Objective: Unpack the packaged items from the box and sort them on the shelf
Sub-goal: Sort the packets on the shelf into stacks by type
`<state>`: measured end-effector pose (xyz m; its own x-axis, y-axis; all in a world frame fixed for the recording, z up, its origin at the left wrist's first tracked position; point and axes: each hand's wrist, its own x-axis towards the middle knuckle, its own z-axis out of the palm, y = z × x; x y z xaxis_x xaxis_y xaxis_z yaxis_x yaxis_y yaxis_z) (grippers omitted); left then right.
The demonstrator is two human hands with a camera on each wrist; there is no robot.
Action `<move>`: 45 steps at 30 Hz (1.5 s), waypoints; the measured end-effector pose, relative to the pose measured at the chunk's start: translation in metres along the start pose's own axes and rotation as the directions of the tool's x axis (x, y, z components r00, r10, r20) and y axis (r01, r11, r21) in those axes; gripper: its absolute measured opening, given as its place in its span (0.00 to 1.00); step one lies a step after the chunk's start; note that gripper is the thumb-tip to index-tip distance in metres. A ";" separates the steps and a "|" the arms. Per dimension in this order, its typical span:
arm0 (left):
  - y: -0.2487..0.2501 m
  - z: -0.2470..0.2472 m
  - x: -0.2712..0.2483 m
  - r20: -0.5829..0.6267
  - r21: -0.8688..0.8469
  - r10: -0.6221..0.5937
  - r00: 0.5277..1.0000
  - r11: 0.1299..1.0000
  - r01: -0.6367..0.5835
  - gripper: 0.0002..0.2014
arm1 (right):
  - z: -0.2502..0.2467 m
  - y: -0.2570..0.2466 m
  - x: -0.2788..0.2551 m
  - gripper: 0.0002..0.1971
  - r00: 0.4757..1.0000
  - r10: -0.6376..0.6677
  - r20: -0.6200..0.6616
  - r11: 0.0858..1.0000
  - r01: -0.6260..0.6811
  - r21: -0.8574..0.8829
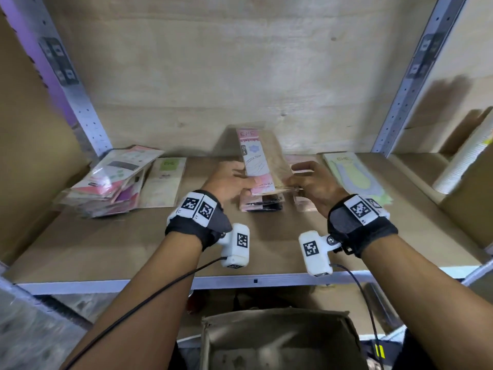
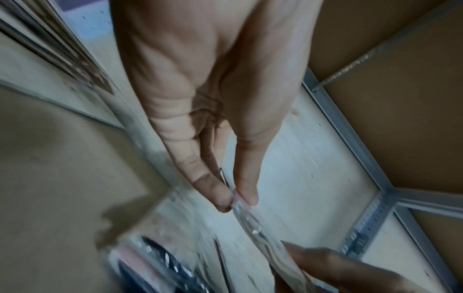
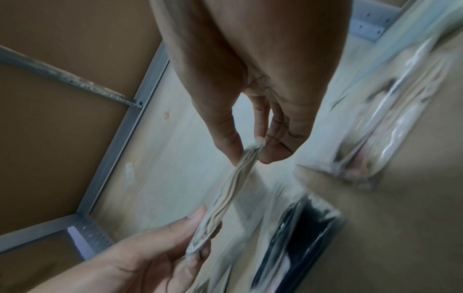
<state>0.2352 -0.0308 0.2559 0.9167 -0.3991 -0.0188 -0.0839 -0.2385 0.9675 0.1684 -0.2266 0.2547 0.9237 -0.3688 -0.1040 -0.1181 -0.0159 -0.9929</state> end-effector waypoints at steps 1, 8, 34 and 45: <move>0.002 0.010 0.001 -0.009 0.000 0.006 1.000 1.000 -0.006 0.21 | -0.010 0.002 0.001 0.24 1.000 0.000 -0.021 1.000 0.000 -0.005; 0.026 0.072 0.017 -0.049 0.031 0.061 0.997 0.998 -0.060 0.14 | -0.074 -0.002 0.011 0.20 0.994 -0.059 -0.093 0.997 0.055 -0.044; 0.025 0.116 0.036 -0.076 0.535 -0.015 0.997 0.843 0.054 0.15 | -0.107 0.030 0.040 0.25 0.998 0.051 -0.035 0.887 -0.061 -0.457; 0.019 0.117 0.041 -0.051 0.562 0.030 0.998 0.827 0.004 0.13 | -0.107 0.030 0.039 0.25 0.998 0.053 -0.045 0.875 -0.068 -0.478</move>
<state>0.2253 -0.1550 0.2444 0.9325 -0.3605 0.0227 -0.2854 -0.6967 0.6581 0.1613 -0.3409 0.2277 0.8988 -0.4105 -0.1536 -0.3405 -0.4335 -0.8343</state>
